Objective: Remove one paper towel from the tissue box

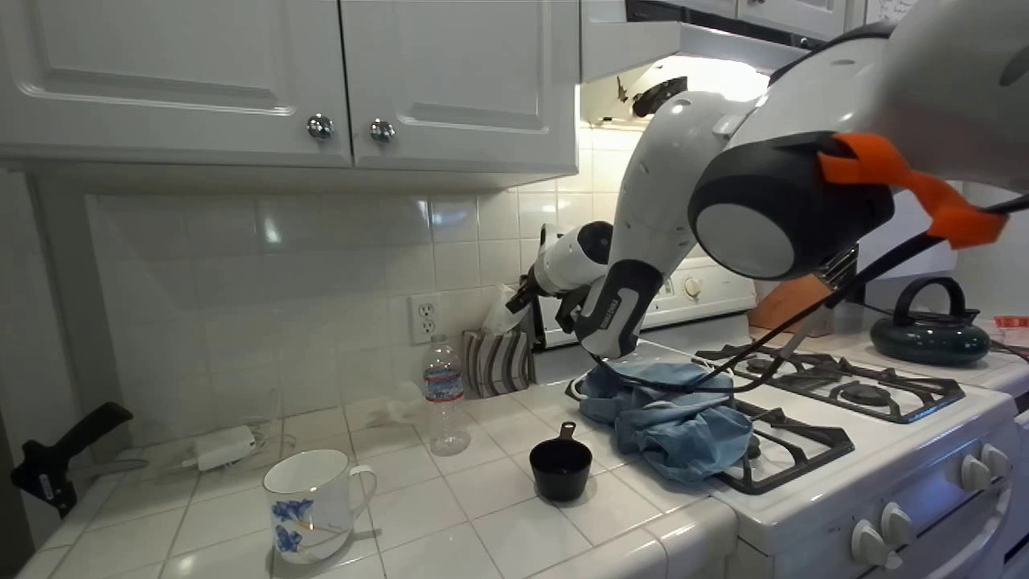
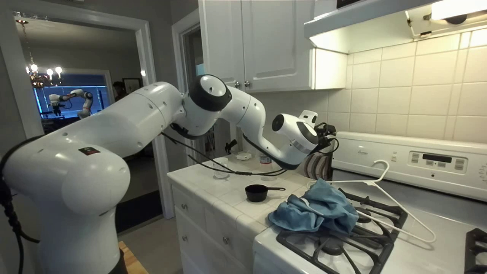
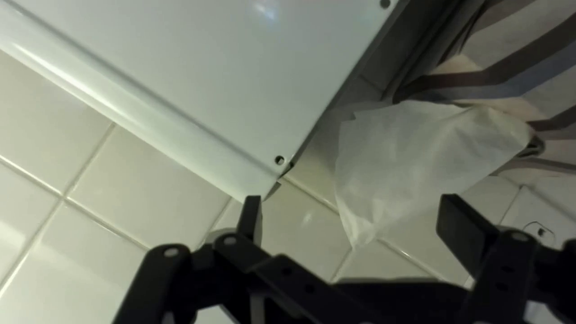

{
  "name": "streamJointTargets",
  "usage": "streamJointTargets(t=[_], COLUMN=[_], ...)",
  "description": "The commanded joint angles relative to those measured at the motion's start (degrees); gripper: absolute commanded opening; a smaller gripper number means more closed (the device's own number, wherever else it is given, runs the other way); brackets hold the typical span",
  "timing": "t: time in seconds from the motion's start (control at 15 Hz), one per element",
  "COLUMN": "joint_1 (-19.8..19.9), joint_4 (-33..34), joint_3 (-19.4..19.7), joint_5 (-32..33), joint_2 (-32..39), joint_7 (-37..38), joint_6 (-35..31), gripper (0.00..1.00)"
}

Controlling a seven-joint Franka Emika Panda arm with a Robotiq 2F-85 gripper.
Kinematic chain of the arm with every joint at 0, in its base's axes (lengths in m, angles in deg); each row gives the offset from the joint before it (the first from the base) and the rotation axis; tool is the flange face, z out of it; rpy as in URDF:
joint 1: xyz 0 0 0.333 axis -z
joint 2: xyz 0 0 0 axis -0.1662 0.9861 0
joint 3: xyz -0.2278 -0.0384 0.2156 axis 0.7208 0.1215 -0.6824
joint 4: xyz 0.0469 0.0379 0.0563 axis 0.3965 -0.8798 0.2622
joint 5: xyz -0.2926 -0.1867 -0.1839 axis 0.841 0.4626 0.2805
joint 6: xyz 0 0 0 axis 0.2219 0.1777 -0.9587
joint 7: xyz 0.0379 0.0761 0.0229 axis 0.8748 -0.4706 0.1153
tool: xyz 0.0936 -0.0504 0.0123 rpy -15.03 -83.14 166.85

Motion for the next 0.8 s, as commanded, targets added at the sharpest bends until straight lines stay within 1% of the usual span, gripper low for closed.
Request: streamJointTargets(t=[0.0,0.07,0.13,0.2,0.4,0.53,0.73], joint_1=[9.20,11.31,12.73,15.17,20.53,23.51,26.87], joint_4=[8.82,10.92,13.49,15.72,18.71,19.19,19.63], joint_3=[-12.82,-15.89,-15.87,-19.89,-29.71,-35.95,-43.04], joint_5=[-3.74,-3.00,4.23,5.77,15.09,20.79,25.77], joint_2=[1.04,1.78,2.79,3.61,3.66,3.53,3.92], joint_7=[-11.27,-12.28,-5.39,-6.81,-6.87,-6.92,-7.32], joint_6=[-0.08,-0.26,-0.41,-0.06,1.20,1.89,3.15], gripper=[1.00,1.00,1.00,1.00,1.00,1.00,1.00])
